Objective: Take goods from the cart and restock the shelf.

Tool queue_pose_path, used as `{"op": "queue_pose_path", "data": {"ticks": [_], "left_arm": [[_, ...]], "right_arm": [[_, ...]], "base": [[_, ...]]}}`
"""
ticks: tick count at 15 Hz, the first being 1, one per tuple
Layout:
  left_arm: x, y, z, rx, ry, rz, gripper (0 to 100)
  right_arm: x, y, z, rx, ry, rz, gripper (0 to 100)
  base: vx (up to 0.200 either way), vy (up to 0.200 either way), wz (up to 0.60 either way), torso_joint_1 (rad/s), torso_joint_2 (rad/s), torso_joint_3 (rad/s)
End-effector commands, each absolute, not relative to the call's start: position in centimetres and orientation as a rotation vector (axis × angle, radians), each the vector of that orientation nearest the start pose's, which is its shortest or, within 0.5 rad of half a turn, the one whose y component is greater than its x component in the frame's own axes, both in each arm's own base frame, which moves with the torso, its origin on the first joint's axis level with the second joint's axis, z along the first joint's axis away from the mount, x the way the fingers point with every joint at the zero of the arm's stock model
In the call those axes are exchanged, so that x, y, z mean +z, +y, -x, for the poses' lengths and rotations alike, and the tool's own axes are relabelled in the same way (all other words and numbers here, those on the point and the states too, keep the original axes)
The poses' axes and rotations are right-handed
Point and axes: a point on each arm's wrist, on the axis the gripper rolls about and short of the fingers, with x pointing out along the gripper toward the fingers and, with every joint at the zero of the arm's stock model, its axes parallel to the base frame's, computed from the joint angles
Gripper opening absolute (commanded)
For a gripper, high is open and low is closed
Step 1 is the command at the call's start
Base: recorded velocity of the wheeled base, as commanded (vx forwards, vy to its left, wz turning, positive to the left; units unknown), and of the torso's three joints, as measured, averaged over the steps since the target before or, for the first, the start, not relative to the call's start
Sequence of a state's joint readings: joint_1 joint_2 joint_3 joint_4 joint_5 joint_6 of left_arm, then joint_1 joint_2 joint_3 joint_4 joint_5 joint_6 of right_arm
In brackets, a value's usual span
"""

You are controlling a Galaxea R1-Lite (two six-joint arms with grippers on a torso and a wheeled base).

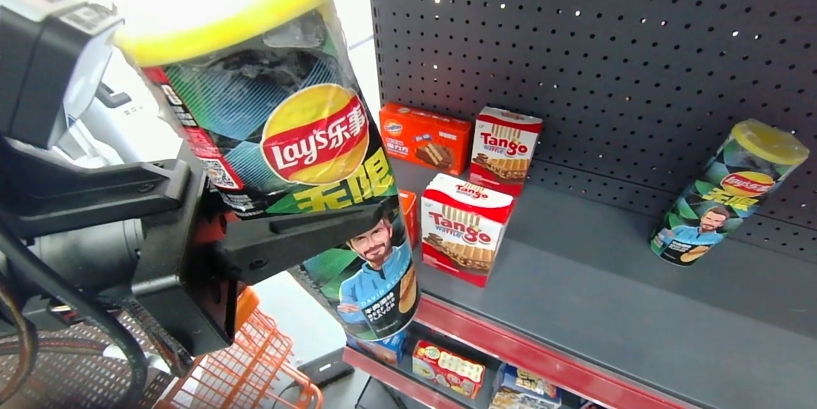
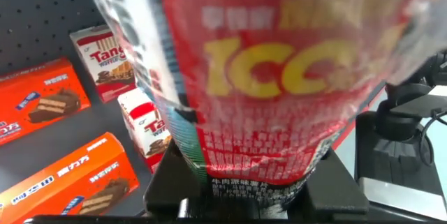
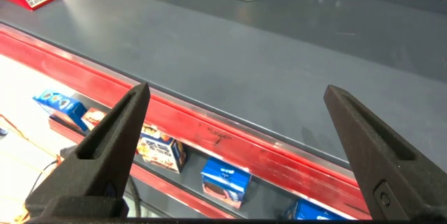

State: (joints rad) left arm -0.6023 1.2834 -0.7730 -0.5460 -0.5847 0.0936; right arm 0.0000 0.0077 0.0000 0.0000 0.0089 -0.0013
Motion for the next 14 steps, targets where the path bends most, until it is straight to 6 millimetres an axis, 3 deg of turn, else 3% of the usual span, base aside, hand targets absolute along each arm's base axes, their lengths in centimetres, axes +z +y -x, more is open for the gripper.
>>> {"op": "queue_pose_path", "data": {"ticks": [1, 8, 14], "left_arm": [[27.12, -12.59, -16.1, -1.185, -0.091, -0.082, 0], [27.06, -12.56, -16.11, -1.183, -0.088, -0.082, 0], [26.9, -12.45, -16.12, -1.179, -0.085, -0.082, 0]], "right_arm": [[7.57, 0.02, 2.21, 0.009, 0.009, 0.001, 100], [7.57, 0.02, 2.21, 0.009, 0.009, 0.001, 100], [7.57, 0.02, 2.21, 0.008, 0.009, 0.001, 100]], "base": [[0.0, 0.0, -0.6, 0.002, 0.01, 0.002], [0.0, 0.0, -0.6, 0.004, 0.0, 0.004], [0.0, 0.0, 0.0, 0.0, 0.0, 0.0]]}}
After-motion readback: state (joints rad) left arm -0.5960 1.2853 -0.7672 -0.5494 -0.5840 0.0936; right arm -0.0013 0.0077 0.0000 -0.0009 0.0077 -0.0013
